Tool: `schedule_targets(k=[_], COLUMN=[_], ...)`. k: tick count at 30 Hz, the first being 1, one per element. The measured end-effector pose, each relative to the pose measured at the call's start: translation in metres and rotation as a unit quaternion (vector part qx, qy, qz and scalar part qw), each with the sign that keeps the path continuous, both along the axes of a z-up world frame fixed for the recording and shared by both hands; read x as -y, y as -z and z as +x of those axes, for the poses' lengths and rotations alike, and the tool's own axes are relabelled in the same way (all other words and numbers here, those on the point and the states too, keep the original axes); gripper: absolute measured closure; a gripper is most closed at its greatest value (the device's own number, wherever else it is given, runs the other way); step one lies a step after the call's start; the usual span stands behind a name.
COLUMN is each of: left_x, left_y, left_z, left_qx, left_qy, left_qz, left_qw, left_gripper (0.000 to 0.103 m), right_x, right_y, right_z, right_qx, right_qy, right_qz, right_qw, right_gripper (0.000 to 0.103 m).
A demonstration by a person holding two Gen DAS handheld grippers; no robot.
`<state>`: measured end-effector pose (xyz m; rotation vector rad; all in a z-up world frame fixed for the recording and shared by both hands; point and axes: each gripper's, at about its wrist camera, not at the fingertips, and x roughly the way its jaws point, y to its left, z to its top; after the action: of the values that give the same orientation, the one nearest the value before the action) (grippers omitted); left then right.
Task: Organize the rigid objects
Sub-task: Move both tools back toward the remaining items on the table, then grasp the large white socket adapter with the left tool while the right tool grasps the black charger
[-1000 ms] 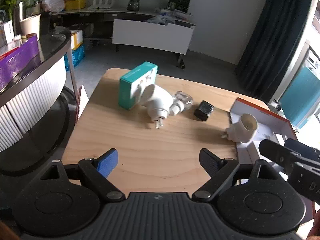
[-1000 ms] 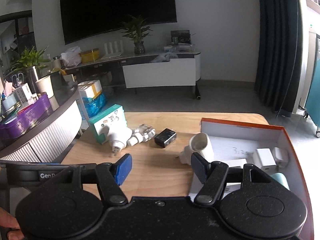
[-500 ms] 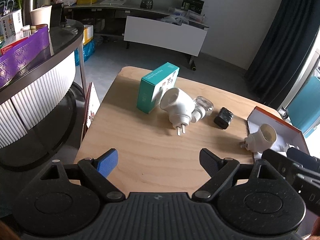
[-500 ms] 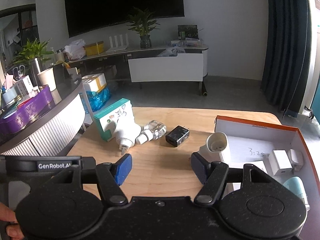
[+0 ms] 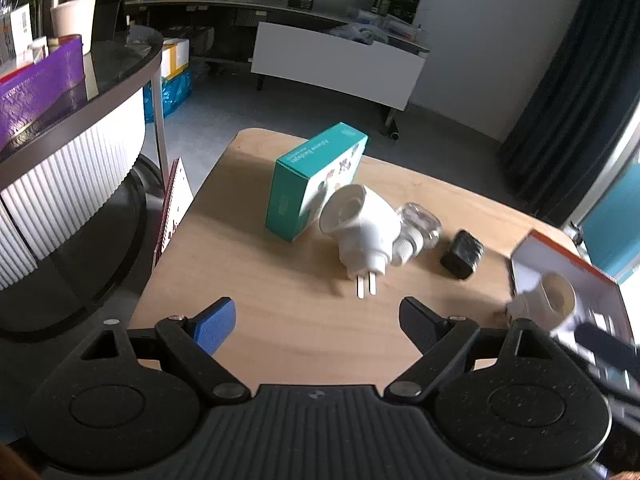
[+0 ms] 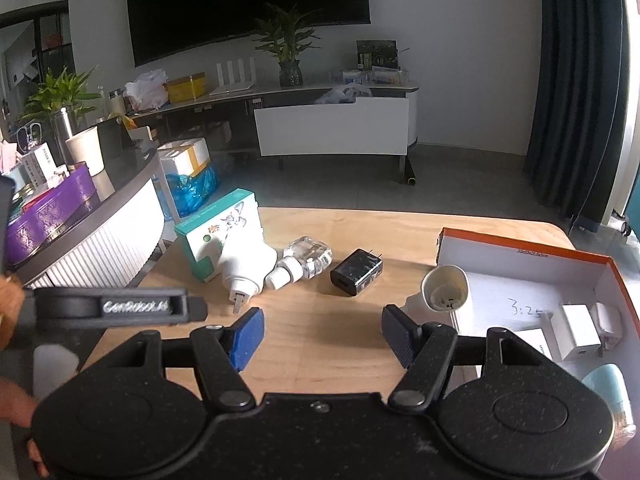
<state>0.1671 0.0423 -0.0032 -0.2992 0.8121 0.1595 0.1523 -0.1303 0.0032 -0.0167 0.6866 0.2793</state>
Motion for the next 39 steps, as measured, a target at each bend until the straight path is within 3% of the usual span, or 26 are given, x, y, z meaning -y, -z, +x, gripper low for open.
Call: schedule_targets(k=[11,22,26,29,30,31,32,39], left_x=[-0.002,0.006,0.013,0.019,0.021,0.024,0.027,0.032], left_y=[0.017,0.030,0.030,0.032,0.033,0.032,0.032,0.031], left_z=[0.048,0.073,0.081,0.080,0.078,0.076,0.074,0.035], left_qx=[-0.001,0.020,0.025,0.032,0.035,0.037,0.039,0.035], left_qy=[-0.031,-0.066,-0.068,-0.068,-0.063,-0.053,-0.039,0.017], left_qz=[-0.027,-0.029,-0.011,0.010,0.018,0.031,0.044,0.043], left_qw=[0.9991,0.9972,0.9973,0.9971,0.9972,0.9975,0.9975,0.9983], left_gripper=[0.012,0.003,0.002,0.006,0.014,0.030,0.032,0.033], right_x=[0.007,0.012,0.013,0.014,0.015,0.016,0.016,0.012], right_y=[0.009,0.012,0.013,0.014,0.014,0.014,0.014,0.014], right_z=[0.010,0.012,0.012,0.013,0.013,0.013,0.013,0.014], right_qx=[0.002,0.008,0.006,0.006,0.005,0.005,0.005,0.005], right_qy=[-0.002,-0.012,-0.016,-0.012,-0.010,-0.009,-0.009,-0.003], right_qz=[0.005,0.019,0.019,0.020,0.021,0.022,0.022,0.021], right_qw=[1.000,1.000,1.000,1.000,1.000,1.000,1.000,1.000], right_gripper=[0.025,0.025,0.024,0.025,0.025,0.025,0.025,0.025])
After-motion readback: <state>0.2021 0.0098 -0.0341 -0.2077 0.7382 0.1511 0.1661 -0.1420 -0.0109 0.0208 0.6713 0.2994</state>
